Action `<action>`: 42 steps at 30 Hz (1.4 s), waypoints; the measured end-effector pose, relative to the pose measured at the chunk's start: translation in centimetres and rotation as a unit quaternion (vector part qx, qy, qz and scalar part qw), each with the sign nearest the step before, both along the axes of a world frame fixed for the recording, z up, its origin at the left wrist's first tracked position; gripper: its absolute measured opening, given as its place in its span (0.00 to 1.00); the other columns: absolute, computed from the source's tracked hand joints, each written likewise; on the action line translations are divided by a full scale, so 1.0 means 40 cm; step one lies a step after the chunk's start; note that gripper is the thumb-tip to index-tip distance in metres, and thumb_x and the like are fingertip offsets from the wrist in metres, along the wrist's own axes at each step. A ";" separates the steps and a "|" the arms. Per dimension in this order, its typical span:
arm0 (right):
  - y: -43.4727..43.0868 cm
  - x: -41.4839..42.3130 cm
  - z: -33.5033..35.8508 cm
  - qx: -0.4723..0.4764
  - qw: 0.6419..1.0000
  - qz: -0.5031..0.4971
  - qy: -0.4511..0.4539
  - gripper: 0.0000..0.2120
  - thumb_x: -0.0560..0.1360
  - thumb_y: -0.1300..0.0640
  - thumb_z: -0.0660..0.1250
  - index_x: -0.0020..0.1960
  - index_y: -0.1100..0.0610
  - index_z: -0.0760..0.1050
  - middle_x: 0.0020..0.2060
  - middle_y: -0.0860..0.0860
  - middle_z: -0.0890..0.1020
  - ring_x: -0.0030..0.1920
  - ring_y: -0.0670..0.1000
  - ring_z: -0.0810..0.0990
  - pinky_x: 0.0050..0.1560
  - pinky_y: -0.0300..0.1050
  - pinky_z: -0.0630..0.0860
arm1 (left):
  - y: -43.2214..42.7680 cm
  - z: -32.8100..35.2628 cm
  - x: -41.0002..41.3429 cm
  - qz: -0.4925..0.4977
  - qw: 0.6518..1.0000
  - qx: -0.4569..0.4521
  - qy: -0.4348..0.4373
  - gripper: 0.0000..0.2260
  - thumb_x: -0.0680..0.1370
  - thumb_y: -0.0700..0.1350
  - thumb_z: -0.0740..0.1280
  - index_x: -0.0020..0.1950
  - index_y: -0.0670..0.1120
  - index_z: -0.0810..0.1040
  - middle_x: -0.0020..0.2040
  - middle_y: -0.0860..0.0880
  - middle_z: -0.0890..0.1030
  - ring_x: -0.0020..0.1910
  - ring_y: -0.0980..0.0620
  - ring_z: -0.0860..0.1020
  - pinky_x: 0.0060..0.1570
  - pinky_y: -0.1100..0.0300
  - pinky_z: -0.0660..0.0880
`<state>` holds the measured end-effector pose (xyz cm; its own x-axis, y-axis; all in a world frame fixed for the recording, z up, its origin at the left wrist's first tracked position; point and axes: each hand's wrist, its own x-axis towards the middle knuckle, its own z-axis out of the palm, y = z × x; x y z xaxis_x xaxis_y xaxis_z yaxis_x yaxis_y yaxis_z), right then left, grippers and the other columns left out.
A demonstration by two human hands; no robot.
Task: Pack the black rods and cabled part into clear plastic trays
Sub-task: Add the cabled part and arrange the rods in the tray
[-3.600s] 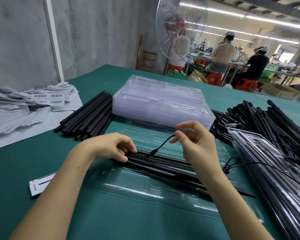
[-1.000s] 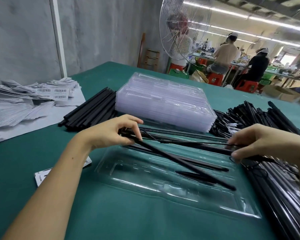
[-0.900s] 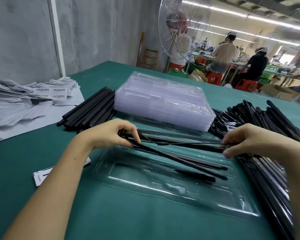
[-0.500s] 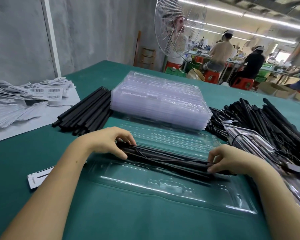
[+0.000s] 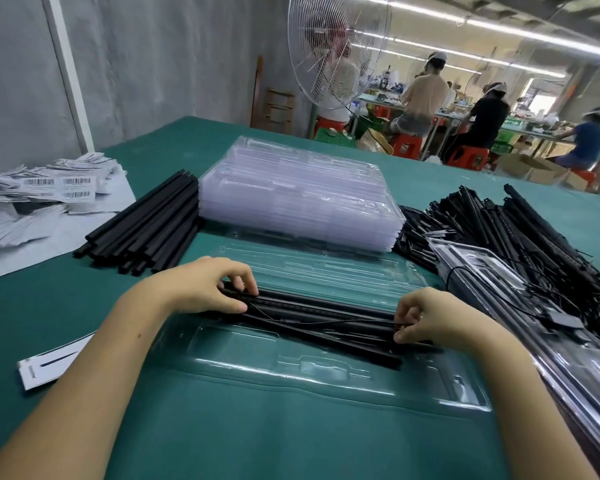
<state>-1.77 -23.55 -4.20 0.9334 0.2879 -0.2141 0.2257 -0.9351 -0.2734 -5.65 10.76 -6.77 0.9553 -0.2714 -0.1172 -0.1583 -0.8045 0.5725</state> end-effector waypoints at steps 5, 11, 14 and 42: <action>0.000 -0.006 -0.025 0.013 0.999 -0.021 -0.038 0.12 0.67 0.53 0.75 0.35 0.49 0.71 0.34 0.44 0.74 0.34 0.40 0.72 0.31 0.32 0.66 | -0.006 0.002 0.001 0.000 1.000 0.024 -0.015 0.11 0.74 0.51 0.71 0.48 0.66 0.75 0.51 0.59 0.75 0.50 0.64 0.70 0.56 0.58 0.70; -0.011 -0.037 -0.014 0.087 0.996 -0.009 0.004 0.15 0.62 0.45 0.78 0.42 0.46 0.75 0.44 0.44 0.76 0.45 0.44 0.76 0.41 0.34 0.70 | -0.019 -0.003 0.000 -0.013 0.998 0.055 -0.003 0.15 0.77 0.49 0.67 0.47 0.72 0.68 0.51 0.61 0.70 0.51 0.67 0.65 0.58 0.57 0.66; 0.005 -0.052 -0.019 0.055 0.998 0.010 0.018 0.22 0.60 0.43 0.78 0.47 0.46 0.72 0.49 0.43 0.71 0.51 0.43 0.73 0.47 0.37 0.70 | -0.020 -0.009 -0.001 -0.016 0.998 0.050 0.020 0.11 0.78 0.54 0.64 0.48 0.73 0.68 0.52 0.61 0.69 0.53 0.66 0.64 0.61 0.55 0.65; -0.034 -0.066 0.015 0.204 0.956 -0.031 -0.208 0.11 0.69 0.54 0.74 0.32 0.56 0.75 0.25 0.48 0.74 0.25 0.41 0.69 0.29 0.31 0.68 | -0.045 0.020 -0.019 0.031 0.998 0.048 -0.002 0.14 0.74 0.46 0.71 0.45 0.67 0.74 0.51 0.62 0.74 0.54 0.58 0.67 0.57 0.59 0.66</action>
